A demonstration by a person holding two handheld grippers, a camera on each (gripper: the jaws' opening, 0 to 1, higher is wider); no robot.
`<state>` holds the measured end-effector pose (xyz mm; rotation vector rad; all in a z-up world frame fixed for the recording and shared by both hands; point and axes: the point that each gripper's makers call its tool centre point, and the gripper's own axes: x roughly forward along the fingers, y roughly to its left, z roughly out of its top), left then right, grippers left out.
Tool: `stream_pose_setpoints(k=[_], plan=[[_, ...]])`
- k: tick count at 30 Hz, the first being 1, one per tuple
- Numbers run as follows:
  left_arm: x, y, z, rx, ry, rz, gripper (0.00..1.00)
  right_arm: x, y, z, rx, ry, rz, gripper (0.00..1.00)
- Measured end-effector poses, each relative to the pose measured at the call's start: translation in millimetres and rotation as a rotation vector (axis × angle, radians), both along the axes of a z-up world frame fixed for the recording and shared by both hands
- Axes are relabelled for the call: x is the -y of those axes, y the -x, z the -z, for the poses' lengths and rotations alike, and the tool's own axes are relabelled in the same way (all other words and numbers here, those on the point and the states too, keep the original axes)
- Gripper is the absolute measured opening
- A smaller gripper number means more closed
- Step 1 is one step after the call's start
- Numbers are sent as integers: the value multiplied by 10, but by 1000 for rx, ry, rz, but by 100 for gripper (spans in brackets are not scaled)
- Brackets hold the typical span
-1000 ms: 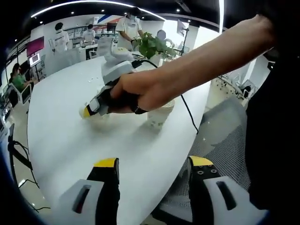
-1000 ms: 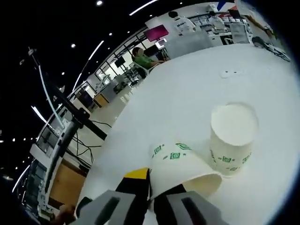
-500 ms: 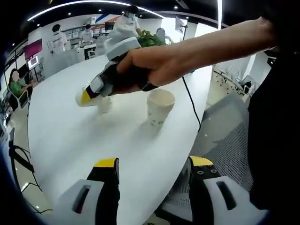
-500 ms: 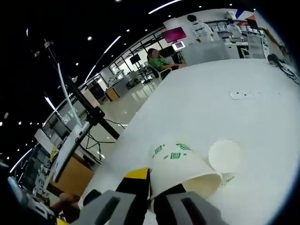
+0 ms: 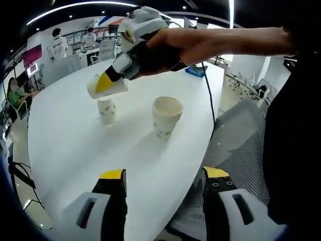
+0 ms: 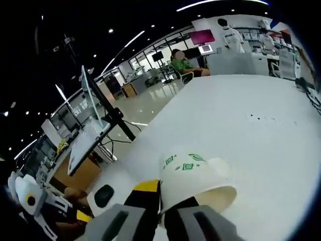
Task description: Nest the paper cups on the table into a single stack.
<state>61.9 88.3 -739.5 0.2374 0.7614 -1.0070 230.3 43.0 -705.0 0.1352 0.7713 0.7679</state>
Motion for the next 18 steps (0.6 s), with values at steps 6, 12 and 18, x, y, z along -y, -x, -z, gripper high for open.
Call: stream_pose_setpoints(k=[6, 12, 18], plan=[[20, 22, -8, 2, -1, 6, 60, 304, 168, 31, -29, 51, -41, 0], [66, 55, -22, -1, -6, 16, 60, 581, 271, 34, -42, 97, -59, 0], [121, 56, -18, 2, -3, 31, 60, 778, 452, 49, -46, 190, -126, 0]])
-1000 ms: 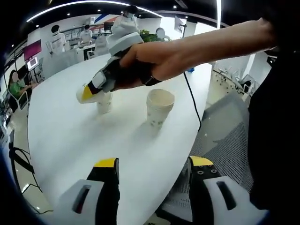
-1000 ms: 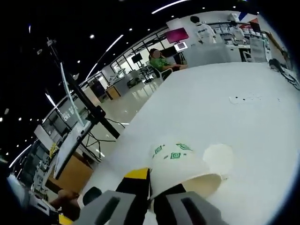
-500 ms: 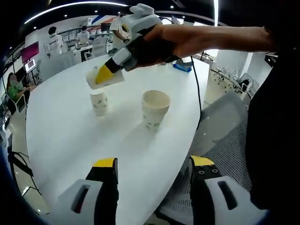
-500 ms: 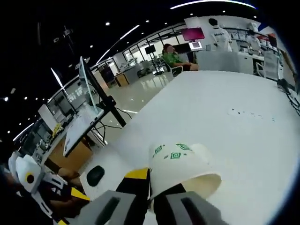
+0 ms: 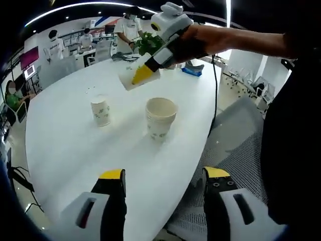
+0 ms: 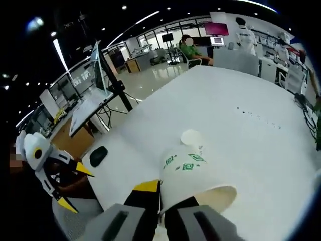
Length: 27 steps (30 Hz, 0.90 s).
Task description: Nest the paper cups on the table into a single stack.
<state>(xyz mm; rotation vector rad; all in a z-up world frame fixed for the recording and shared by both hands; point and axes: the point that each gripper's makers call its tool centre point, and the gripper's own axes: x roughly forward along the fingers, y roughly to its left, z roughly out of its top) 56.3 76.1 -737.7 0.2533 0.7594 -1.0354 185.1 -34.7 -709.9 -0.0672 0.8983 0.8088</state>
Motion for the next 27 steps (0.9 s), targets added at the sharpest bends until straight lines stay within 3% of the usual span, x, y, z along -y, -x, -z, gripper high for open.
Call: stream_pose_setpoints(k=[8, 11, 14, 19, 25, 27], plan=[[51, 4, -6, 2, 4, -2, 60, 22, 242, -72, -46, 17, -35, 0], [54, 10, -14, 3, 2, -2, 60, 31, 351, -49, -61, 48, -66, 0], [62, 15, -19, 4, 4, -1, 60, 116, 425, 13, -59, 133, -120, 0], [57, 27, -16, 3, 7, -6, 60, 112, 516, 8, -95, 156, -170, 0], [55, 57, -16, 1, 4, -3, 60, 177, 636, 54, -114, 309, -332, 0], [54, 53, -11, 0, 5, -4, 59, 124, 786, 54, -122, 334, -388, 0]])
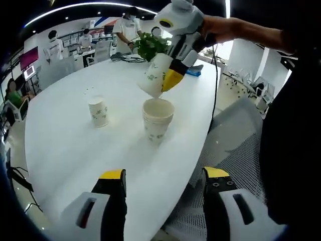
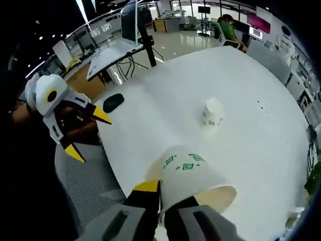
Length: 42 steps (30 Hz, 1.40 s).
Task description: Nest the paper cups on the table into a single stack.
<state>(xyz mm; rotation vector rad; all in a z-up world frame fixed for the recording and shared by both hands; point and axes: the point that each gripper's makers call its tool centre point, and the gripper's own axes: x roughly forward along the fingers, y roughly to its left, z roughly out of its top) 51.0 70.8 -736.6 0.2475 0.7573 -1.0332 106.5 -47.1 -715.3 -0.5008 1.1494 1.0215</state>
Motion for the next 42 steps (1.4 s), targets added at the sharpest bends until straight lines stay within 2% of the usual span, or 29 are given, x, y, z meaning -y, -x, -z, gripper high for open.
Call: stream_pose_setpoints(k=[4, 9, 16, 24, 32, 36, 42], plan=[[4, -6, -12, 1, 3, -1, 59, 1, 4, 46, -34, 48, -45, 0], [-22, -12, -14, 3, 4, -8, 59, 71, 37, 143, -42, 166, -161, 0], [-62, -17, 3, -1, 4, -15, 59, 9, 51, 217, -66, 220, -221, 0], [-68, -23, -9, -3, 9, -25, 59, 72, 56, 262, -84, 317, -290, 0], [-95, -26, 14, -5, 7, -31, 59, 59, 140, 281, -104, 343, -315, 0], [-114, -31, 34, -7, 5, -32, 59, 103, 76, 342, -84, 383, -340, 0], [-122, -28, 21, -5, 4, -34, 59, 113, 69, 366, -93, 389, -338, 0]])
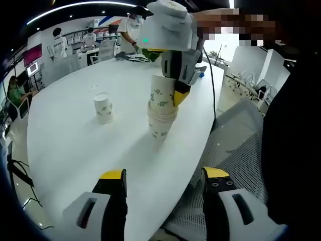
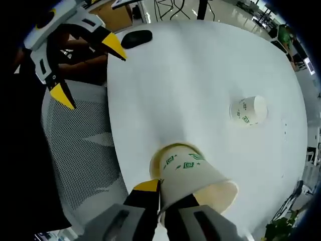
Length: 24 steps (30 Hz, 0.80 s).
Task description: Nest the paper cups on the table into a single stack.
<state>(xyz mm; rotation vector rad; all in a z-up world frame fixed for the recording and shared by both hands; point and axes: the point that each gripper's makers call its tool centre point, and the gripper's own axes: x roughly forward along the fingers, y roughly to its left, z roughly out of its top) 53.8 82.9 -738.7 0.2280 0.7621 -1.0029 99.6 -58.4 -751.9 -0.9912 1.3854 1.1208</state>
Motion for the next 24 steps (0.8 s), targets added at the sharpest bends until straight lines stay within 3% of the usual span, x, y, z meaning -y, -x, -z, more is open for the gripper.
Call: stream_pose_setpoints(k=[24], plan=[[15, 81, -21, 0, 1, 1, 59, -37, 68, 53, 4, -1, 2, 0]])
